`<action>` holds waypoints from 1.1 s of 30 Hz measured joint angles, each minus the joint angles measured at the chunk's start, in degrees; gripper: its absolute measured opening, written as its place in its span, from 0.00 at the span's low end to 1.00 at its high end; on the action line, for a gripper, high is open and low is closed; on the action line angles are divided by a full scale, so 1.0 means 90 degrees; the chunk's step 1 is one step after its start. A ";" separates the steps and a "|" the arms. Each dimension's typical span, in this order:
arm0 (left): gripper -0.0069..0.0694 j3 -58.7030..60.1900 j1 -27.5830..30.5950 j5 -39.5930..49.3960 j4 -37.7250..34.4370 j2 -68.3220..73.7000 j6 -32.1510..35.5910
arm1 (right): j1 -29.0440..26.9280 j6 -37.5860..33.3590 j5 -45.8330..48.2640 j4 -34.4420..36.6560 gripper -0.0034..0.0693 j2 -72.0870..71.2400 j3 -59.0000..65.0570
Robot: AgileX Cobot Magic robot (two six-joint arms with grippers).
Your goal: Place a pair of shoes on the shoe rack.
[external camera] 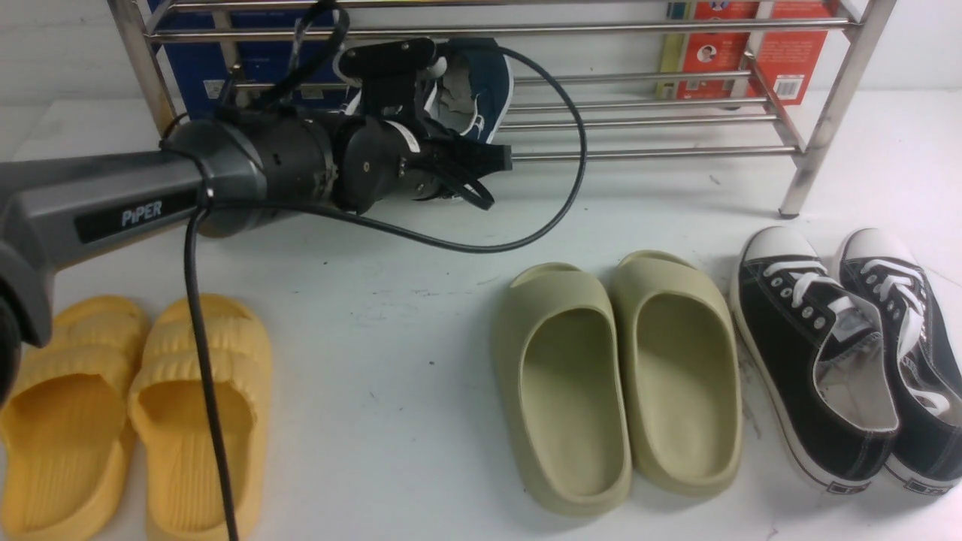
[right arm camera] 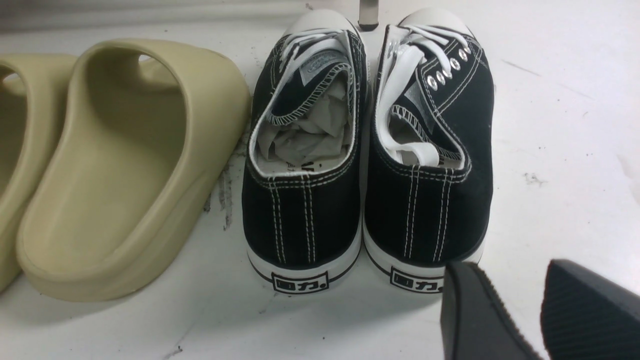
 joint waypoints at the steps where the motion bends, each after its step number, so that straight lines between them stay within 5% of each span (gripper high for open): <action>1: 0.07 0.0000 -0.0005 0.0088 0.0002 -0.0019 0.0000 | 0.0000 0.0000 0.0000 0.0000 0.39 0.0000 0.0000; 14: 0.07 0.0486 -0.0013 0.2452 -0.0248 -0.1582 0.0000 | 0.0000 0.0000 0.0000 0.0000 0.39 0.0000 0.0000; 33: 0.07 0.5330 -0.0013 0.1654 -0.0860 -0.7848 0.0005 | 0.0000 0.0000 0.0000 0.0000 0.39 0.0000 0.0000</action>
